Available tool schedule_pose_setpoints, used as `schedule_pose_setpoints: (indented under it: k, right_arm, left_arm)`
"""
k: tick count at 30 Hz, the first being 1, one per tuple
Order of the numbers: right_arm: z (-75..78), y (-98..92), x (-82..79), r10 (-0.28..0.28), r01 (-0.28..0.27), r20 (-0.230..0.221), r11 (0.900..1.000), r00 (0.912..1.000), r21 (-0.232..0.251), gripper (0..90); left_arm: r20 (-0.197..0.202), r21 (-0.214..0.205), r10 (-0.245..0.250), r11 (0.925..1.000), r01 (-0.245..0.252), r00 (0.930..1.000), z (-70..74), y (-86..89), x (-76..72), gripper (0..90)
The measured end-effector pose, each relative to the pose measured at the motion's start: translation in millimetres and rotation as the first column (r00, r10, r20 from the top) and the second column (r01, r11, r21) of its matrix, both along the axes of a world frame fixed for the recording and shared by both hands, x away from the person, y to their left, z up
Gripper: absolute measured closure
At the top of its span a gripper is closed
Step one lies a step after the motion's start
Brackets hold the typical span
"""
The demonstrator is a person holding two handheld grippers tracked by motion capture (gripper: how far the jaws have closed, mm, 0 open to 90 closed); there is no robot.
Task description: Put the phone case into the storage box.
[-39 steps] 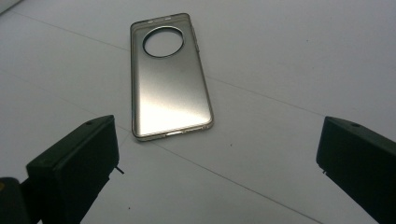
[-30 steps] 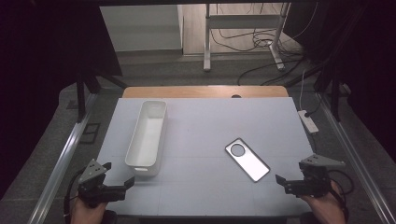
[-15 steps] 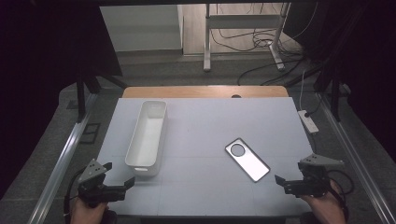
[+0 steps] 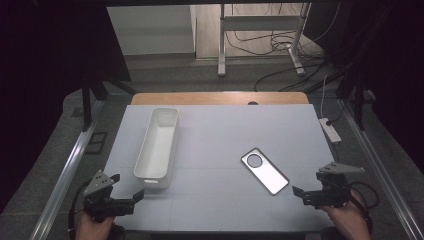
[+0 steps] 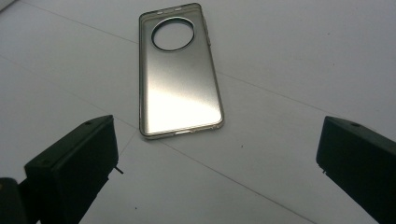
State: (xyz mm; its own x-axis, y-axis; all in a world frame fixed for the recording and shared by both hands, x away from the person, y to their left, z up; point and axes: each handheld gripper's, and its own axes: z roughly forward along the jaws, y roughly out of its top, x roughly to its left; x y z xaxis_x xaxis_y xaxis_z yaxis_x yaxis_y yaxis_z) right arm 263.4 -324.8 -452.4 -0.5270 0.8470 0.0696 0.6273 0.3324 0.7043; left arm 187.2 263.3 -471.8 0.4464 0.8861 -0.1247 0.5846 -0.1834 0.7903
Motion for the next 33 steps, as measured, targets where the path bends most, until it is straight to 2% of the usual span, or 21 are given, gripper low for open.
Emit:
schedule_pose_setpoints:
  k: [10,17,33]
  right_arm:
    - [1.7,3.6,4.7,0.03,-0.03,-0.002,0.9994,0.9996,-0.018,0.0]
    - [2.4,5.3,10.6,0.04,-0.04,-0.01,0.9992,0.9992,0.0,0.0]
    - [4.5,14.1,26.2,0.067,-0.067,-0.008,0.9977,0.9977,-0.002,0.0]
  left_arm:
    - [-0.002,0.016,-0.006,0.9999,0.006,1.0,-0.1,-1.7,0.3,0.1]
    - [-0.002,0.012,-0.009,0.9999,0.009,1.0,-0.2,-1.3,0.4,0.0]
    - [0.0,0.011,-0.011,0.9999,0.011,0.9999,-0.3,-1.2,0.4,0.0]
